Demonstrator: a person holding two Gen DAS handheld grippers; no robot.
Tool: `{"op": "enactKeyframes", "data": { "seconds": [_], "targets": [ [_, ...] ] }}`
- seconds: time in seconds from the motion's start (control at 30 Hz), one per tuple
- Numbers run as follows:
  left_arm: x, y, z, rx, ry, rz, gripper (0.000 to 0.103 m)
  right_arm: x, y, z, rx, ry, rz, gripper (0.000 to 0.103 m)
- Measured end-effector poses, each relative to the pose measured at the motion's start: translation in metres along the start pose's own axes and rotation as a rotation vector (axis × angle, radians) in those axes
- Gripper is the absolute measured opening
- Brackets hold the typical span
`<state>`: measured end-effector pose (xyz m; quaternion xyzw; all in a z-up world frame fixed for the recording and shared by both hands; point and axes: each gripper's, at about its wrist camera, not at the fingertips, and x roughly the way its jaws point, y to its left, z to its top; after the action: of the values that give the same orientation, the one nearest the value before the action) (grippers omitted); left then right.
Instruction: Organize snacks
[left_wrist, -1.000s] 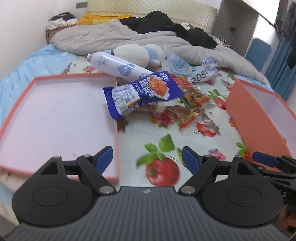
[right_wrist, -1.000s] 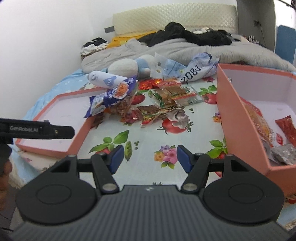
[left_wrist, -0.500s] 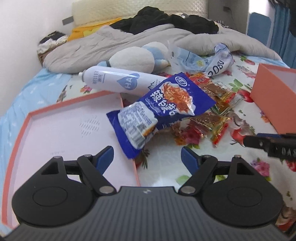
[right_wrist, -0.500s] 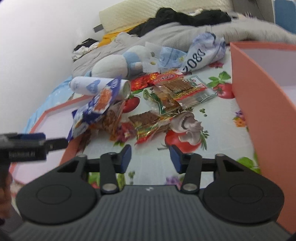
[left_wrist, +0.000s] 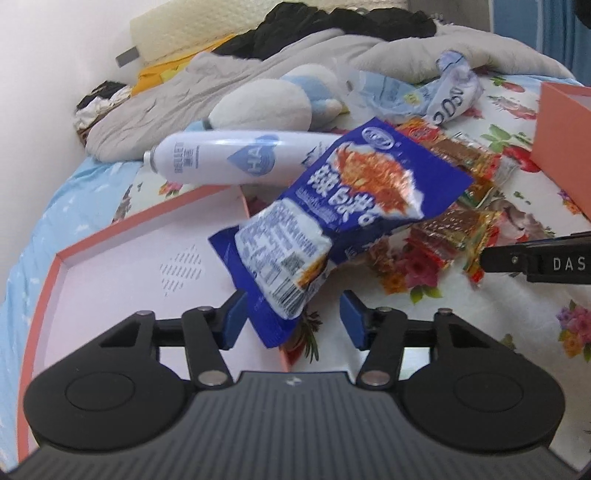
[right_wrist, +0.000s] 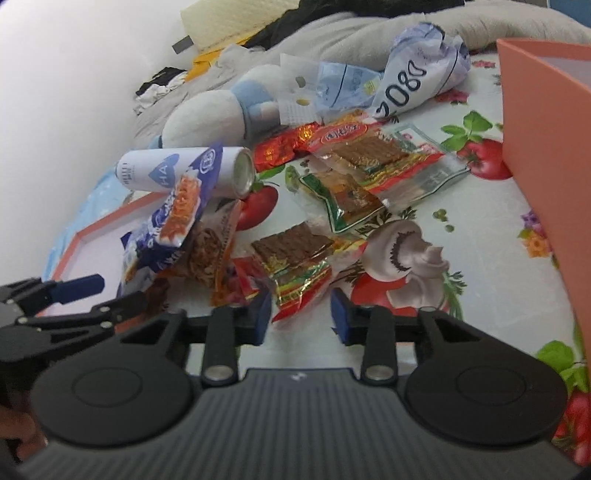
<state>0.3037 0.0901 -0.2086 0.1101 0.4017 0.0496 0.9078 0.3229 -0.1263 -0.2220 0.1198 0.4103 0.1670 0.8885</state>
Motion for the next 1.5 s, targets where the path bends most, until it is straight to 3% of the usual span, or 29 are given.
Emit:
{"op": "enactKeyframes", "data": {
  "seconds": [0.17,0.33,0.9,1.5],
  "targets": [
    [0.005,0.004,-0.007,-0.034,0.001,0.008,0.032,0.003,0.001,-0.001,0.009,0.008,-0.01,0.009],
    [-0.002,0.007,-0.008,-0.067,-0.017,-0.004,0.016,-0.005,0.002,-0.001,0.014,-0.002,-0.008,0.005],
    [-0.063,-0.027,-0.03,-0.15,-0.04,-0.076,0.008,-0.06,0.002,-0.033,-0.022,-0.023,-0.032,0.003],
    [-0.129,-0.087,-0.087,-0.178,0.001,-0.203,0.006,-0.136,-0.028,-0.093,-0.056,-0.01,-0.096,0.003]
  ]
}}
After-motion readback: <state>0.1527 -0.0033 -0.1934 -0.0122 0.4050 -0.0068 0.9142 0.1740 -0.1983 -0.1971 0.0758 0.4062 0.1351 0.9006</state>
